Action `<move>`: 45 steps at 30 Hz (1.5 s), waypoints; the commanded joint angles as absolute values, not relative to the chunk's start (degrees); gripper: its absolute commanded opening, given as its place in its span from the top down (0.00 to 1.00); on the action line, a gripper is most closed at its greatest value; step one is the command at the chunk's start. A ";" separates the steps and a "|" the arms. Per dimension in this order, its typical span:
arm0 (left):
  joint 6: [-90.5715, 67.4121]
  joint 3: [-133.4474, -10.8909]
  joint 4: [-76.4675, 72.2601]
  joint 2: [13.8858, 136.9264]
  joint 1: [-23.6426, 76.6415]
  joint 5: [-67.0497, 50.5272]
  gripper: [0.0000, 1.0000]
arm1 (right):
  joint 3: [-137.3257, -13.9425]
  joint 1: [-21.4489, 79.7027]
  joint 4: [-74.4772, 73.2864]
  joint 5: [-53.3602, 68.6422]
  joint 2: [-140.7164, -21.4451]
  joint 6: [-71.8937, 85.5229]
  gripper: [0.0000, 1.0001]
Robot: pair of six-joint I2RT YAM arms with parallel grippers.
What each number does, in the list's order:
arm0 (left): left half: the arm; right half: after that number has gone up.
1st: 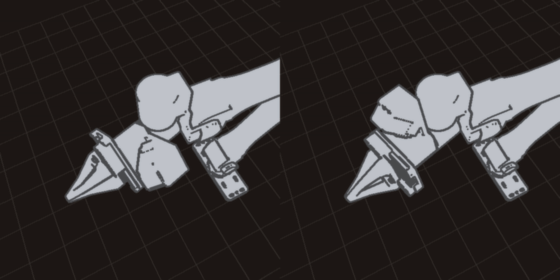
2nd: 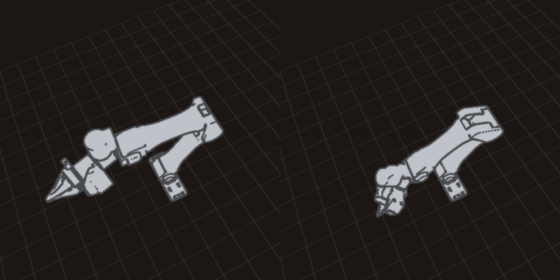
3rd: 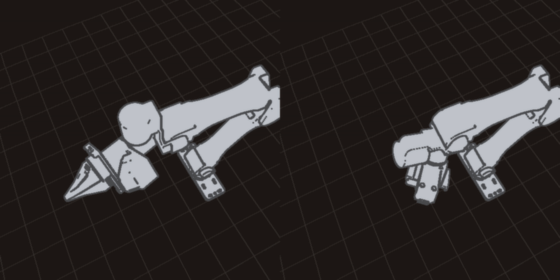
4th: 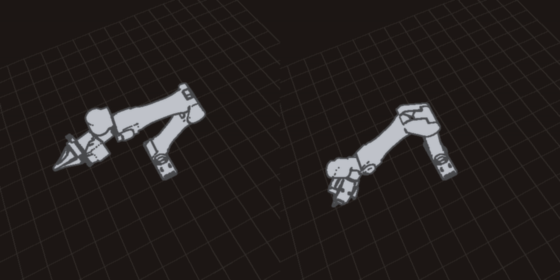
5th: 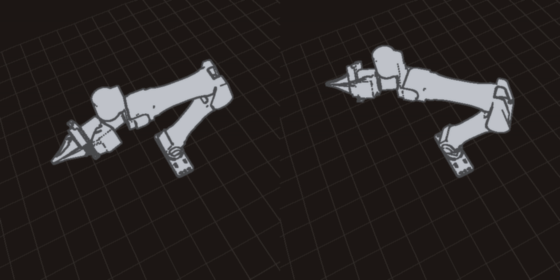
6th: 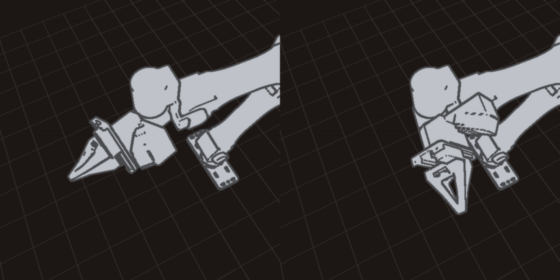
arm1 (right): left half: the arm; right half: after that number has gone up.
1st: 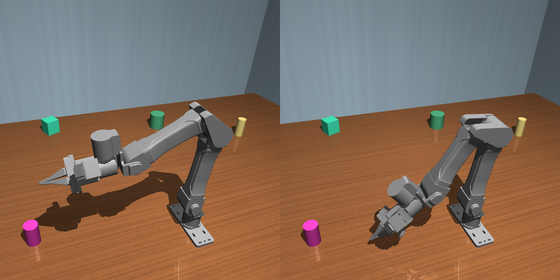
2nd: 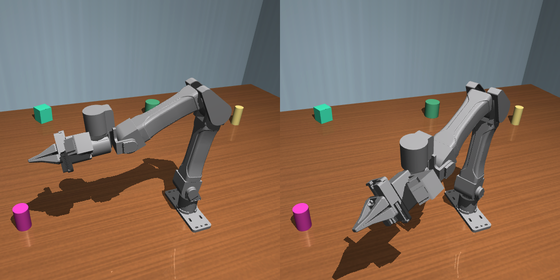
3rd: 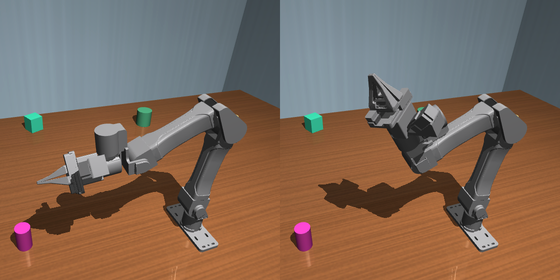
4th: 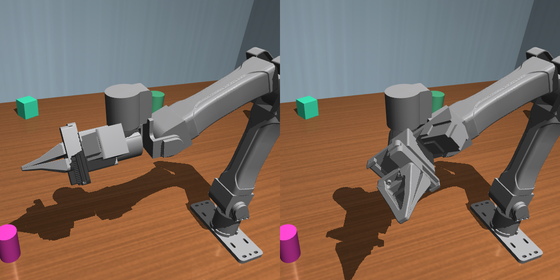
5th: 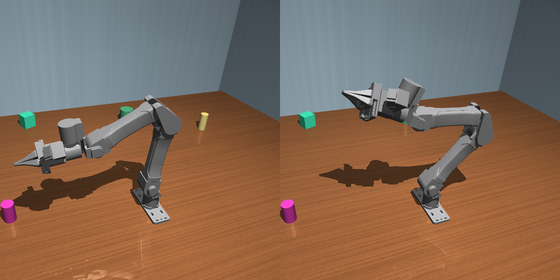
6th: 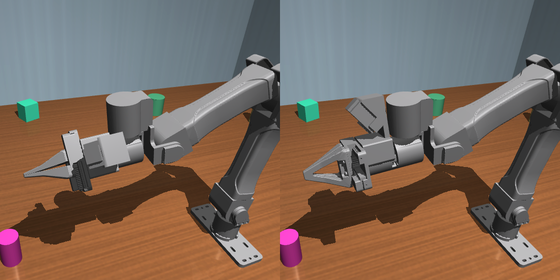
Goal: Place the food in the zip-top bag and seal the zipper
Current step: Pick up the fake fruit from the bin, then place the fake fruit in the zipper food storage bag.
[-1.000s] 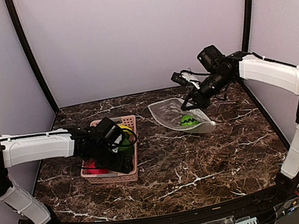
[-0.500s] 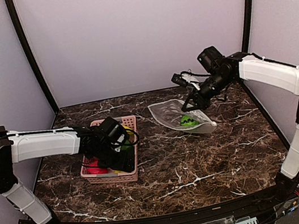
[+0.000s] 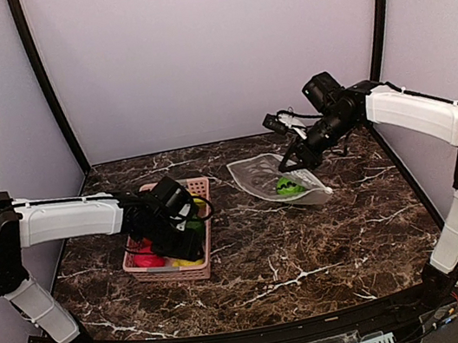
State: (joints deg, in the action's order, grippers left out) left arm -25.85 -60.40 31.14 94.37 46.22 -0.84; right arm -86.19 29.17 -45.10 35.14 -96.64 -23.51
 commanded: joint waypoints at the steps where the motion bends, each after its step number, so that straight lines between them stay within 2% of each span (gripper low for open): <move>1: -24.95 -61.60 34.39 91.79 45.51 -0.64 0.41 | -85.91 29.53 -45.16 35.16 -96.42 -23.86 1.00; 17: -23.31 -67.20 41.47 85.87 44.91 5.11 0.49 | -85.78 29.53 -45.35 34.98 -95.71 -23.74 1.00; 22: -24.77 -69.56 39.40 82.45 44.91 1.49 0.50 | -85.93 29.53 -45.35 35.07 -95.87 -23.32 1.00; 26: -27.69 -70.21 28.71 78.19 44.86 -8.36 0.50 | -86.30 29.67 -45.37 35.44 -96.00 -23.00 1.00; 32: -32.13 -70.05 10.42 75.23 44.95 -16.37 0.51 | -87.38 29.79 -45.97 36.81 -96.79 -21.89 1.00; 45: -43.99 -77.11 -17.91 88.48 46.17 -26.00 0.56 | -93.34 30.14 -49.33 39.98 -98.09 -19.37 1.00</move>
State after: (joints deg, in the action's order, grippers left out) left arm -38.94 -73.21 -6.90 84.66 45.32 -21.89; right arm -91.88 29.50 -48.12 37.91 -97.51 -20.49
